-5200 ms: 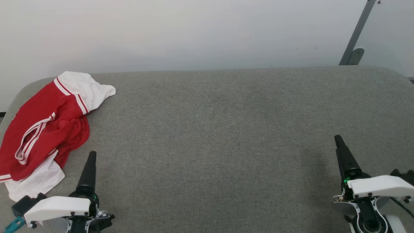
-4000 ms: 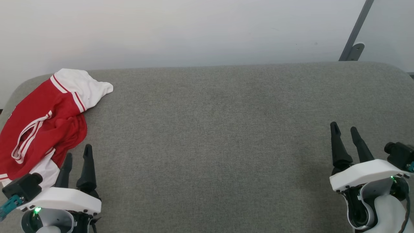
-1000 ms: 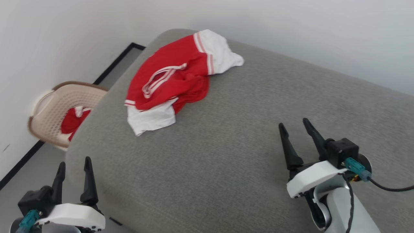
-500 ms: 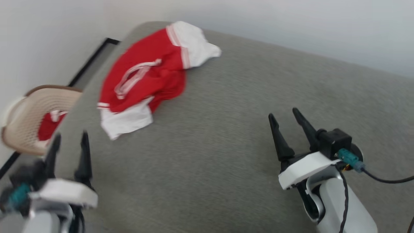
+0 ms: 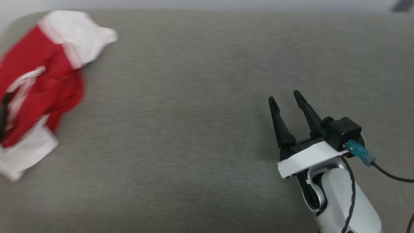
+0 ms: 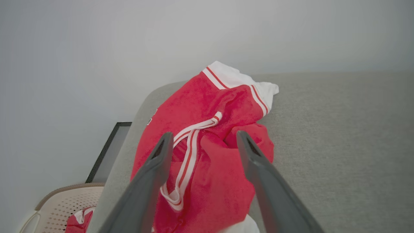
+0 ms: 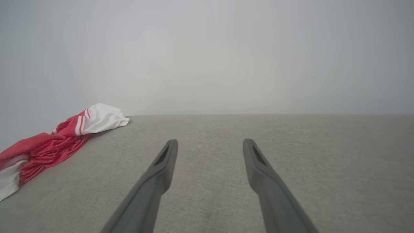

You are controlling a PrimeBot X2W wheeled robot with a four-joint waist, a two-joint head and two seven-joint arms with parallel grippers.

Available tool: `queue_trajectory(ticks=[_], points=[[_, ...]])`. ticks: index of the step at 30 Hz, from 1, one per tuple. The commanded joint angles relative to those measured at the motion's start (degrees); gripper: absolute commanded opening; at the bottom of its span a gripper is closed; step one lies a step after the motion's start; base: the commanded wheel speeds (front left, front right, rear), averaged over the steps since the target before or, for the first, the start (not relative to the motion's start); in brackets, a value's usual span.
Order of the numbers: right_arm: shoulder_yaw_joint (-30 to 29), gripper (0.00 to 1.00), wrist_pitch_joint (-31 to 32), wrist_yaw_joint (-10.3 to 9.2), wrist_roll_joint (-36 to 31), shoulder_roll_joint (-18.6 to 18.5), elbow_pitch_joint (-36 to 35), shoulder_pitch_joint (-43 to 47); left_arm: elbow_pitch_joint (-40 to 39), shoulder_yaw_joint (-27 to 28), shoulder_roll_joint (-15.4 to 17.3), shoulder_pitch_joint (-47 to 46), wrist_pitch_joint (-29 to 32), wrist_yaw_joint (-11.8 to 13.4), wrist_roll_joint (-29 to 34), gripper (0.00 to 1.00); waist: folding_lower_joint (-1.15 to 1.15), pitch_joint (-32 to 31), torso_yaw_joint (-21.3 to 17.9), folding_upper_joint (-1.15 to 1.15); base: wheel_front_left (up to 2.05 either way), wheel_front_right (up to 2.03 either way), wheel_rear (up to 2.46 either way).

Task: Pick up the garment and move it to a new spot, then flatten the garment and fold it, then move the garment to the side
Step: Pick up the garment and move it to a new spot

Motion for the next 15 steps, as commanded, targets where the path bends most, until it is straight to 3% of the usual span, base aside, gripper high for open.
queue_trajectory(ticks=[1,8,11,15], points=[[0.25,1.0,-0.29,0.0,0.63,0.07,-0.73,-0.49,0.5,-1.87,2.15,-1.01,1.68,0.13,-2.75,1.0,0.0,4.57,-6.88,0.0,0.0,0.0,0.0],[1.6,1.0,-0.29,0.0,1.84,0.06,-3.24,-0.11,2.66,-9.46,12.07,-1.83,12.08,0.13,-18.75,1.0,0.0,6.81,-13.19,0.0,0.0,0.0,0.0],[1.98,1.0,-0.29,0.0,2.02,0.07,-4.17,-0.57,4.55,-10.92,15.19,-2.47,14.0,0.13,-22.24,1.0,0.0,8.22,-15.47,0.0,0.0,0.0,0.0],[2.82,1.0,-0.29,0.0,2.02,0.08,-5.18,-0.33,9.25,-12.97,16.81,-3.0,14.8,0.13,-23.19,1.0,0.0,9.45,-17.7,0.0,0.0,0.0,0.0]])
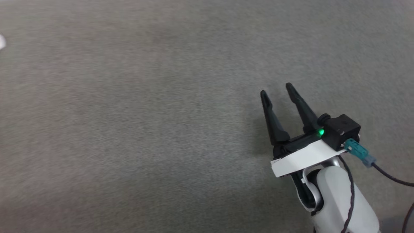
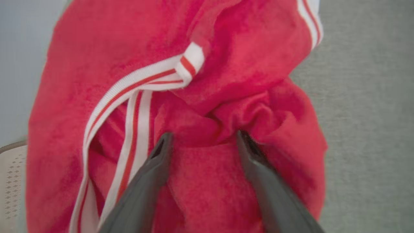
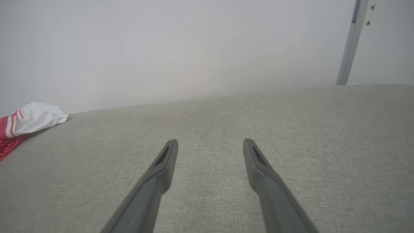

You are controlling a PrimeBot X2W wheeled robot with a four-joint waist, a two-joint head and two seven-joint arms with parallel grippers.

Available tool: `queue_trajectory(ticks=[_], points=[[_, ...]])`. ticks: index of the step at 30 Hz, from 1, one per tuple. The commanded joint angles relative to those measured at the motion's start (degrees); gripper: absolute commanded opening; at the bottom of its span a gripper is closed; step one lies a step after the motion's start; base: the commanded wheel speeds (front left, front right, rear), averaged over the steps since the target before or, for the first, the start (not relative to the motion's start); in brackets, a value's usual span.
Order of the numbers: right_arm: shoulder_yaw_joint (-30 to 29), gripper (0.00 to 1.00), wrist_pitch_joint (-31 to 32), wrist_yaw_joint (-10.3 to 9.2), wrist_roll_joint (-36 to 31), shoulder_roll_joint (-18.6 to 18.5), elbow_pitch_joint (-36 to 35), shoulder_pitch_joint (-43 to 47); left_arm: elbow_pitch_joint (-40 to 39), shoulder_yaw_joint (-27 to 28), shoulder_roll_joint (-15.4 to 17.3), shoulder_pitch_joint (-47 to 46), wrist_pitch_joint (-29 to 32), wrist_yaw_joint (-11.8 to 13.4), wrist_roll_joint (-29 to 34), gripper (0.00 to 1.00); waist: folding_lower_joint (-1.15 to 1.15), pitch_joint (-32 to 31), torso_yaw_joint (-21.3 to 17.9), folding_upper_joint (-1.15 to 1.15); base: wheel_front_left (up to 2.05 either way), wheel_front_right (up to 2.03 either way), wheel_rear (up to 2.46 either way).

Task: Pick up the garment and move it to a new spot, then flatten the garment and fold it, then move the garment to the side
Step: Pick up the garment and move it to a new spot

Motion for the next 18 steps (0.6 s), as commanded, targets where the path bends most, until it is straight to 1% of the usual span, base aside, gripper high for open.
queue_trajectory(ticks=[1,5,14,15,16,17,18], points=[[0.18,1.0,-0.29,0.0,-0.03,0.07,-0.37,-0.31,0.41,-0.16,-0.05,-0.51,-0.08,0.13,-0.31,1.0,0.0,1.67,-1.98,0.0,0.0,0.0,0.0],[1.01,1.0,-0.29,0.0,-0.45,0.05,-1.02,0.13,4.84,-1.94,0.13,-1.57,0.8,0.13,-0.32,1.0,0.0,2.51,-3.45,0.0,0.0,0.0,0.0],[1.35,1.0,-0.29,0.0,-3.35,0.06,-2.57,-0.5,8.48,-5.92,-3.47,-2.1,5.17,0.14,-3.96,1.0,0.0,3.34,-4.03,0.0,0.0,0.0,0.0],[1.46,1.0,-0.29,0.0,-3.67,0.06,-2.86,-0.56,8.5,-6.25,-3.75,-2.13,5.55,0.14,-4.48,0.81,0.0,3.28,-3.98,0.0,0.0,0.0,0.0],[1.59,1.0,-0.29,0.0,-3.81,0.05,-3.14,-0.57,8.54,-6.55,-3.91,-2.15,5.6,0.13,-4.77,0.49,0.0,3.16,-3.9,0.0,0.0,0.0,0.0],[1.7,1.0,-0.29,0.0,-3.94,0.06,-3.48,-0.53,8.34,-6.88,-4.04,-2.26,5.53,0.13,-5.13,0.13,0.0,3.01,-3.8,0.0,0.0,0.0,0.0],[1.83,1.0,-0.29,0.0,-4.07,0.05,-3.73,-0.51,8.15,-6.99,-4.14,-2.49,4.79,0.11,-5.44,0.0,0.0,2.84,-3.68,0.0,0.0,0.0,0.0]])
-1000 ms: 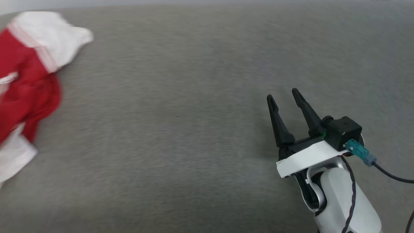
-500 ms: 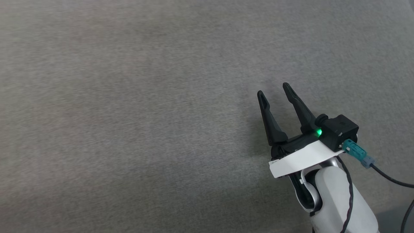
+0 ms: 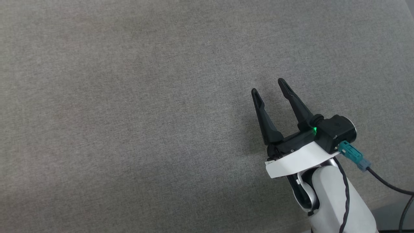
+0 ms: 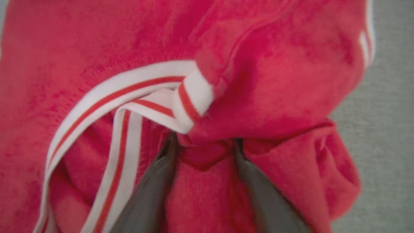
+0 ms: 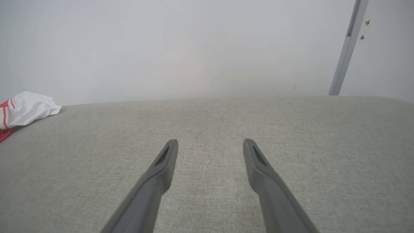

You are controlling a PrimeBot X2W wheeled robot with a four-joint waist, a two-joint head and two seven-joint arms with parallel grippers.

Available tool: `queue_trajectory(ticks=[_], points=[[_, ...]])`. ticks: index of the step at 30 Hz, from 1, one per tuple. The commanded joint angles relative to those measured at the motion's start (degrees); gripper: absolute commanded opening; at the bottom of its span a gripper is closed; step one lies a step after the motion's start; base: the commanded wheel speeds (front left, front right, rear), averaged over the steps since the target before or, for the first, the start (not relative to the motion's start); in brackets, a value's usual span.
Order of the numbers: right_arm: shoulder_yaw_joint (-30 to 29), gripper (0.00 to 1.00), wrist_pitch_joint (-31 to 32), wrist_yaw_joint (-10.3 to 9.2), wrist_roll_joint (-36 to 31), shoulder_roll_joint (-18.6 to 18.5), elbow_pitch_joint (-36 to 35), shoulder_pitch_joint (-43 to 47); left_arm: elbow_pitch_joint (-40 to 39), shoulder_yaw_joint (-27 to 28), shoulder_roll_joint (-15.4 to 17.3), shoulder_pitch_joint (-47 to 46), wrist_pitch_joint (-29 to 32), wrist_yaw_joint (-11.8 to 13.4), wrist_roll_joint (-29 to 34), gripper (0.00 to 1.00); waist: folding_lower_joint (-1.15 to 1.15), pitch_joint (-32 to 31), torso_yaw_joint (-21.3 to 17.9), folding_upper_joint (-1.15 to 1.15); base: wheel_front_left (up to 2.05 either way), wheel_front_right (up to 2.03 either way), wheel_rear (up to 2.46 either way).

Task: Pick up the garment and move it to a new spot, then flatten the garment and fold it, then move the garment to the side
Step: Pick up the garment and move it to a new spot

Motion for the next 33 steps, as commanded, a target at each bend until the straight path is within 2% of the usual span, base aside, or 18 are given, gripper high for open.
queue_trajectory(ticks=[1,5,11,17,18,23,25,26,29,33], points=[[0.19,1.0,-0.29,0.0,-0.46,0.01,-0.54,-0.46,0.33,-2.57,-4.22,1.97,0.26,0.08,-0.65,0.0,0.0,-0.43,0.31,0.0,0.0,0.0,0.0],[0.17,1.0,-0.29,0.0,-0.51,0.01,-0.4,0.19,1.6,-2.09,-3.24,-0.67,-6.28,0.11,1.07,0.0,0.0,-1.98,1.07,0.0,0.0,0.0,0.0],[-0.23,1.0,-0.29,0.0,0.88,0.01,0.7,1.29,2.16,-2.95,-3.54,-5.91,-17.47,0.11,6.06,0.0,0.0,-5.61,2.44,0.0,0.0,0.0,0.0],[-0.32,1.0,-0.29,0.0,2.35,0.0,0.93,1.97,-3.87,-5.93,-3.39,-10.17,-23.37,0.11,10.02,0.0,0.0,-8.58,2.85,0.0,0.0,0.0,0.0],[-0.32,1.0,-0.29,0.0,2.35,0.0,0.93,1.97,-3.87,-5.93,-3.39,-10.17,-23.37,0.11,10.02,0.0,0.0,-8.58,2.85,0.0,0.0,0.0,0.0],[-0.95,1.0,-0.29,0.0,4.13,0.0,0.26,3.01,-16.56,-10.46,-2.85,-13.68,-23.7,0.11,11.22,0.0,0.0,-9.89,1.57,0.0,0.0,0.0,0.0],[-1.12,1.0,-0.29,0.0,5.29,-0.01,-0.4,3.7,-24.96,-13.21,-2.98,-15.9,-21.94,0.12,11.04,0.0,0.0,-9.99,0.15,0.0,0.0,0.0,0.0],[-1.12,1.0,-0.29,0.0,5.29,-0.01,-0.4,3.7,-24.96,-13.21,-2.98,-15.9,-21.94,0.12,11.04,0.0,0.0,-9.99,0.15,0.0,0.0,0.0,0.0],[-1.25,1.0,-0.29,0.0,6.66,0.02,-1.26,4.01,-32.34,-16.15,-3.64,-18.58,-18.8,0.12,11.34,0.0,0.0,-9.56,-1.77,0.0,0.0,0.0,0.0],[-1.12,1.0,-0.29,0.0,9.06,0.0,-2.48,4.32,-40.07,-20.34,-6.48,-23.31,-14.2,0.12,12.9,0.0,0.0,-8.45,-5.34,0.0,0.0,0.0,0.0]])
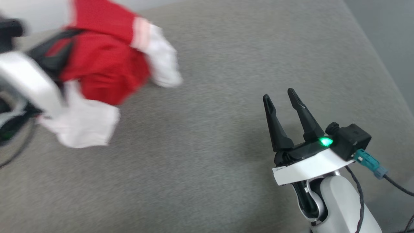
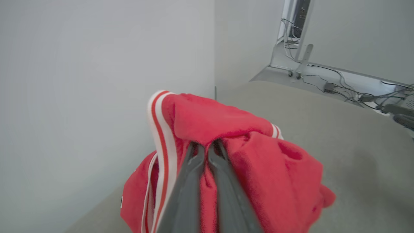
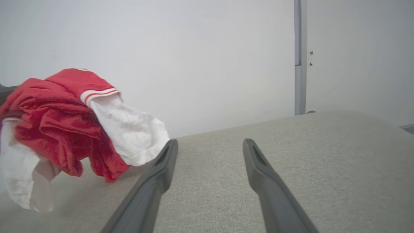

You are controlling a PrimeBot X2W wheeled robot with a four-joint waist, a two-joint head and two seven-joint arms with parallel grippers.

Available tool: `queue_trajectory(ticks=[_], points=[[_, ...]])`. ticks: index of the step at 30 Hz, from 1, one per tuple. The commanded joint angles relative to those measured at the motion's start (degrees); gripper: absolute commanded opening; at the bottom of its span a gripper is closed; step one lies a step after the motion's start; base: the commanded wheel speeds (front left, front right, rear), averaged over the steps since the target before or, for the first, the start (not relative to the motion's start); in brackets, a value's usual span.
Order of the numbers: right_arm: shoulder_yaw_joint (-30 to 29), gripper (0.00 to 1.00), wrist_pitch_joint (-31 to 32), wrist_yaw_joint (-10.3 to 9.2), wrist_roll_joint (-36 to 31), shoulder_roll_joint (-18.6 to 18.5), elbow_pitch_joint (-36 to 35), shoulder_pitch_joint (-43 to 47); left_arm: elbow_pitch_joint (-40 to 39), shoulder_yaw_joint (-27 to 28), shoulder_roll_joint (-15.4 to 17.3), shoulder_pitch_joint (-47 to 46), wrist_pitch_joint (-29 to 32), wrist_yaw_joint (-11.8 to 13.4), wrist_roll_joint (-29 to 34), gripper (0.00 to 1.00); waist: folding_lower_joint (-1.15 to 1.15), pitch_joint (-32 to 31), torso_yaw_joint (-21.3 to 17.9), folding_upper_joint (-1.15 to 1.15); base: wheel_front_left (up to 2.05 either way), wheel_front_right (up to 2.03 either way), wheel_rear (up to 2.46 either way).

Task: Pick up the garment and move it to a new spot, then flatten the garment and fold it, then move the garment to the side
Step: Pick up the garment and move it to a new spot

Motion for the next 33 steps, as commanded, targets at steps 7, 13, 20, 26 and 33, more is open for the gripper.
queue_trajectory(ticks=[7,13,20,26,33], points=[[0.07,1.0,-0.29,0.0,4.42,0.01,-2.22,1.16,-3.79,-7.02,-5.66,-5.04,6.24,0.13,0.79,0.0,0.0,3.87,-8.72,0.0,0.0,0.0,0.0],[-1.19,1.0,-0.29,0.0,7.69,-0.01,-3.52,3.29,0.58,-15.24,-4.89,-5.49,8.73,0.13,0.01,0.0,0.0,5.64,-14.05,0.0,0.0,0.0,0.0],[-4.84,1.0,-0.29,0.0,9.81,0.02,-6.08,6.59,4.2,-19.4,-5.27,-5.84,19.0,0.13,2.01,0.0,0.0,7.88,-14.55,0.0,0.0,0.0,0.0],[-6.21,1.0,-0.29,0.0,10.91,0.02,-7.8,7.88,4.85,-20.48,-4.89,-1.14,30.78,0.12,5.16,0.0,0.0,9.12,-14.82,0.0,0.04,0.04,0.04],[-5.54,1.0,-0.29,0.0,9.78,0.02,-7.77,7.73,5.42,-20.48,-2.62,-1.2,29.33,0.14,3.5,0.0,0.0,8.35,-14.8,0.0,0.03,0.03,0.03]])
